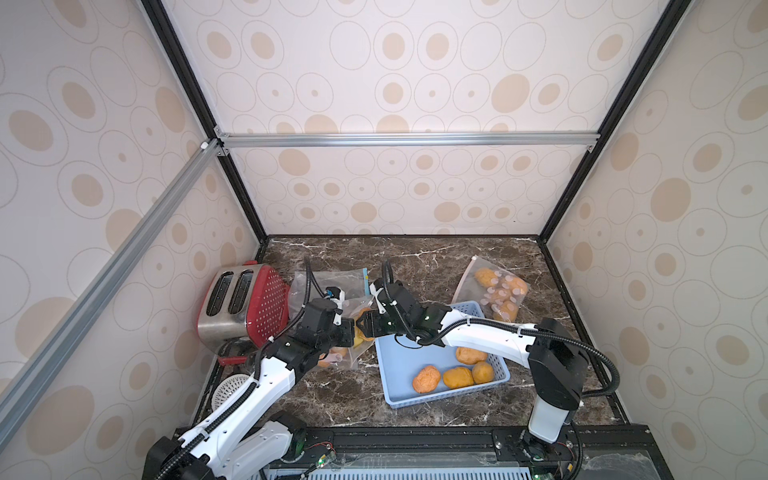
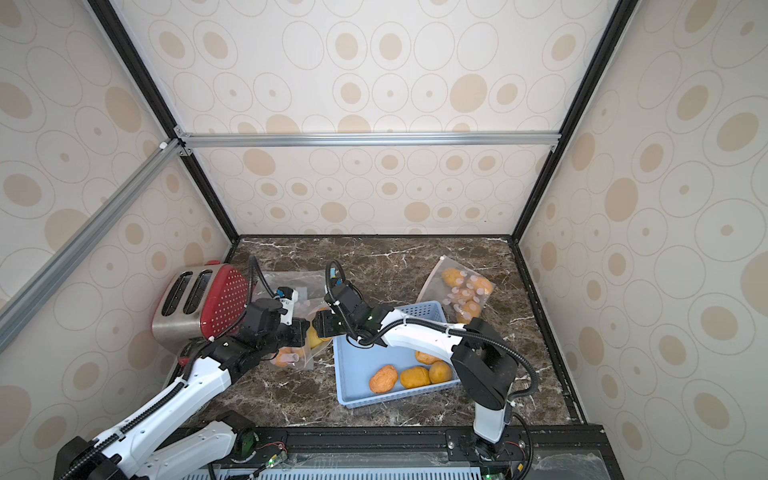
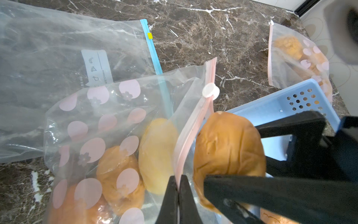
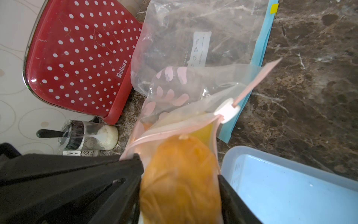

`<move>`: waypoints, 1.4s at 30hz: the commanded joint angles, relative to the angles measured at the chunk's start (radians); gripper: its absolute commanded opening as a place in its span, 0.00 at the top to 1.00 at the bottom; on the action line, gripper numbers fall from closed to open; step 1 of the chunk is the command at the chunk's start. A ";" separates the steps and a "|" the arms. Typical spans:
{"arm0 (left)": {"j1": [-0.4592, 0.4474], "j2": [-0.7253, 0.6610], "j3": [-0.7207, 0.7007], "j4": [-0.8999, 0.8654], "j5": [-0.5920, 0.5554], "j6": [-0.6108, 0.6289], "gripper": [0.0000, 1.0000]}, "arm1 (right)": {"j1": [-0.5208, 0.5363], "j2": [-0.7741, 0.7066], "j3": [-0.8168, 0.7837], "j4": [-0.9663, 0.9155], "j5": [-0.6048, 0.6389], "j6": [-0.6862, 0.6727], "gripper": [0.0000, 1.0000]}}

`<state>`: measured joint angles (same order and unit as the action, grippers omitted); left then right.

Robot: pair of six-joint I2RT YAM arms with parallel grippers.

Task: Put the potatoes into a zipper bag and zip it
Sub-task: Place the potato into the zipper food storage bag, then pick up the zipper food storage bag at the center of the board.

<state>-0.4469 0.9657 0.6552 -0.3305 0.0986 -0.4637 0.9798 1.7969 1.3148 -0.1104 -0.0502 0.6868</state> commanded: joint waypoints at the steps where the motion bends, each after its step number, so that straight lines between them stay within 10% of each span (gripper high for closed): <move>1: 0.006 -0.008 0.007 -0.009 -0.008 0.003 1.00 | 0.009 0.006 0.037 -0.029 0.010 0.025 0.33; 23: 0.006 -0.074 0.024 -0.026 0.063 0.020 1.00 | -0.011 -0.347 -0.235 0.065 0.132 -0.312 0.32; 42: 0.006 -0.233 0.364 -0.490 0.286 0.191 1.00 | -0.030 -0.614 -0.404 0.148 -0.207 -0.844 0.37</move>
<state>-0.4465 0.7460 0.9909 -0.7341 0.3088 -0.3450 0.9524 1.2243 0.9241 0.0097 -0.1738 -0.0219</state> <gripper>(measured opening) 0.047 0.631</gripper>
